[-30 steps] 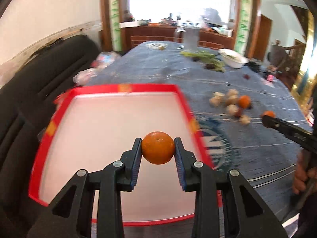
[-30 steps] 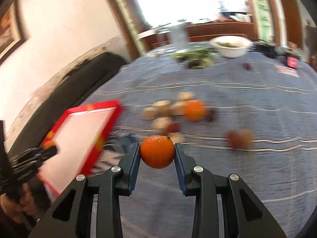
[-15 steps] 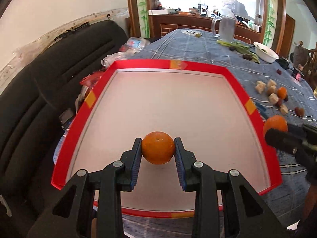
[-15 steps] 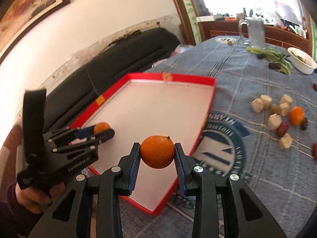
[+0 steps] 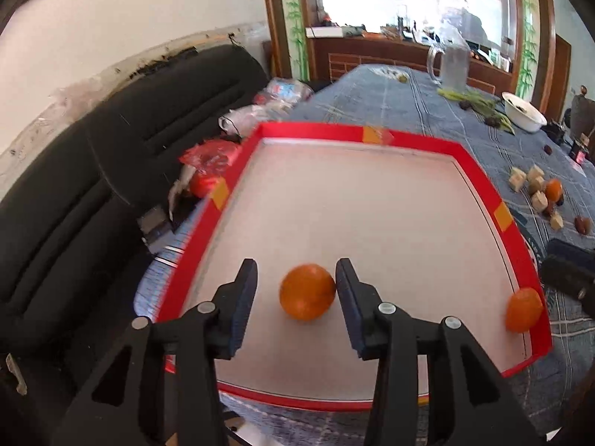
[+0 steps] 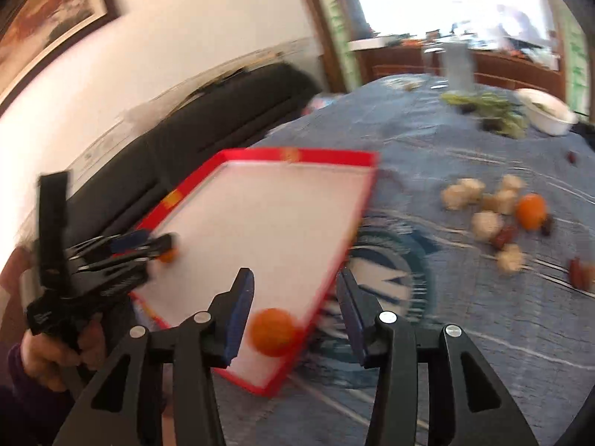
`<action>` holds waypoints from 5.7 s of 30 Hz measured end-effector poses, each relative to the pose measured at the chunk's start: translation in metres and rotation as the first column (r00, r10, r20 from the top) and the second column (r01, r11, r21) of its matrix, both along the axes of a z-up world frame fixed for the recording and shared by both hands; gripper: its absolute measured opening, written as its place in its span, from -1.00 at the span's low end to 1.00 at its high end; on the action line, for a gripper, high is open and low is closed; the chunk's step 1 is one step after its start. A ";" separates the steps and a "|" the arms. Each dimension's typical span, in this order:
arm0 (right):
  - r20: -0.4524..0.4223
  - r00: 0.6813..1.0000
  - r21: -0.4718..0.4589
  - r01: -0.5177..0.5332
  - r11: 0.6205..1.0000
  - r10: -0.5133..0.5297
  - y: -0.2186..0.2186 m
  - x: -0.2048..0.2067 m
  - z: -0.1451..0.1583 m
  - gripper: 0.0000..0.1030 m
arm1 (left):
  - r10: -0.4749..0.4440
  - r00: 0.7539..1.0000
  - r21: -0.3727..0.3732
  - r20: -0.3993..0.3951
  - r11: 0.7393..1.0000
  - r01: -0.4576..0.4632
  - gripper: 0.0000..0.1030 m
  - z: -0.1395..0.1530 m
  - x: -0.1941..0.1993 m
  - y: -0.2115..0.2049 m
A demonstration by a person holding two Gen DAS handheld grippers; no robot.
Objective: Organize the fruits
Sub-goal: 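Open both tools to drop the oranges into the tray, then grasp a brown kiwi with the right tool while the left tool grasps a tan pastry piece, then carry the kiwi and pastry piece over the tray with both tools, then open both tools to drop the kiwi and pastry piece into the tray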
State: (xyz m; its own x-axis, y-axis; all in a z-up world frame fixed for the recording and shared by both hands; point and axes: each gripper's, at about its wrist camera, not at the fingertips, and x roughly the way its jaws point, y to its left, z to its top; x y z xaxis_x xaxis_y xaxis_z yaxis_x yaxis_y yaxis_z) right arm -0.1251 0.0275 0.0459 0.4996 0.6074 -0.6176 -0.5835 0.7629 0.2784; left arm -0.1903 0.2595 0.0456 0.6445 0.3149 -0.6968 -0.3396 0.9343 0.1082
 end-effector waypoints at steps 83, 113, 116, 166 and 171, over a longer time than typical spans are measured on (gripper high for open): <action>-0.149 0.961 -0.113 0.218 0.969 -0.234 -0.188 0.103 -0.031 -0.54 | -0.622 0.779 -0.241 -0.080 0.770 0.590 -0.49 -0.032 0.160 -0.263; -0.027 0.896 -0.040 0.442 0.896 -0.443 -0.210 0.095 -0.006 -0.54 | -0.436 0.897 -0.204 0.074 0.874 0.442 -0.49 0.032 0.065 -0.153; -0.013 0.929 -0.005 0.371 0.929 -0.371 -0.174 0.081 0.011 -0.55 | -0.380 0.921 -0.187 0.086 0.902 0.389 -0.49 0.038 0.058 -0.125; 0.048 0.999 -0.038 -0.020 0.999 0.022 0.031 0.043 0.036 -0.18 | 0.039 0.999 0.024 -0.014 0.999 -0.039 0.13 0.013 0.033 0.008; 0.014 0.994 -0.007 0.111 0.994 -0.111 -0.040 0.064 0.043 -0.18 | -0.111 0.994 0.031 0.001 0.993 0.111 0.25 0.032 0.045 -0.051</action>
